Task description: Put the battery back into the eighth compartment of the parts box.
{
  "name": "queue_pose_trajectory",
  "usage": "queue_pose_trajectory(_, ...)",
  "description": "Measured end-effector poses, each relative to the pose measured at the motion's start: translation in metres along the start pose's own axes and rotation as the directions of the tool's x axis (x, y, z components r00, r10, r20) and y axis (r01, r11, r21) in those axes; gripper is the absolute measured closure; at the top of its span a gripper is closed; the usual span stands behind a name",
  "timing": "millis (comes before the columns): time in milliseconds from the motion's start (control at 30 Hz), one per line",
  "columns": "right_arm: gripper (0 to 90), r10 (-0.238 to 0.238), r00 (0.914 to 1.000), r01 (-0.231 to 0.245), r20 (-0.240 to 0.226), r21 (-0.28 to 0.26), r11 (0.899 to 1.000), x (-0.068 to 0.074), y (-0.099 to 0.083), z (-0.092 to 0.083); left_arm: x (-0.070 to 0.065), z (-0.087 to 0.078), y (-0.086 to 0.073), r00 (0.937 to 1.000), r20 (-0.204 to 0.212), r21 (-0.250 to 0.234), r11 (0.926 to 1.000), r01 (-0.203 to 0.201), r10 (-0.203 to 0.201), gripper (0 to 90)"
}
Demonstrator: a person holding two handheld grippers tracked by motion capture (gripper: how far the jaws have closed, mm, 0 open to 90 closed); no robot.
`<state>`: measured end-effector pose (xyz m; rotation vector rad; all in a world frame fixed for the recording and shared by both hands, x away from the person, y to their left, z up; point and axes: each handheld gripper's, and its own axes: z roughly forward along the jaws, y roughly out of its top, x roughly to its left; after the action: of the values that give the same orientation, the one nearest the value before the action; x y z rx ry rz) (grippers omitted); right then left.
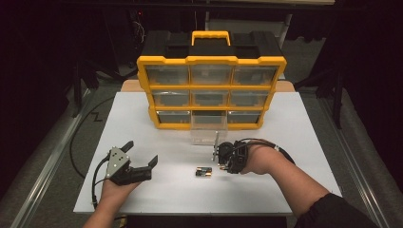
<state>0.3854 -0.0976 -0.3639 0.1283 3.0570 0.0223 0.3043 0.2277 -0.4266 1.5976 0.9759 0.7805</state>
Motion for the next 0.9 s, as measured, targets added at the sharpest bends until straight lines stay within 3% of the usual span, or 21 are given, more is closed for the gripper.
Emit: queue_pose_trajectory(900, 78.9, -0.001, 0.9995, 0.001, 0.032, -0.012, 1.0, -0.014, 0.007, -0.028, -0.002, -0.001, 0.001, 1.0, 0.001, -0.014, 0.9999, -0.009, 0.009, 1.4)
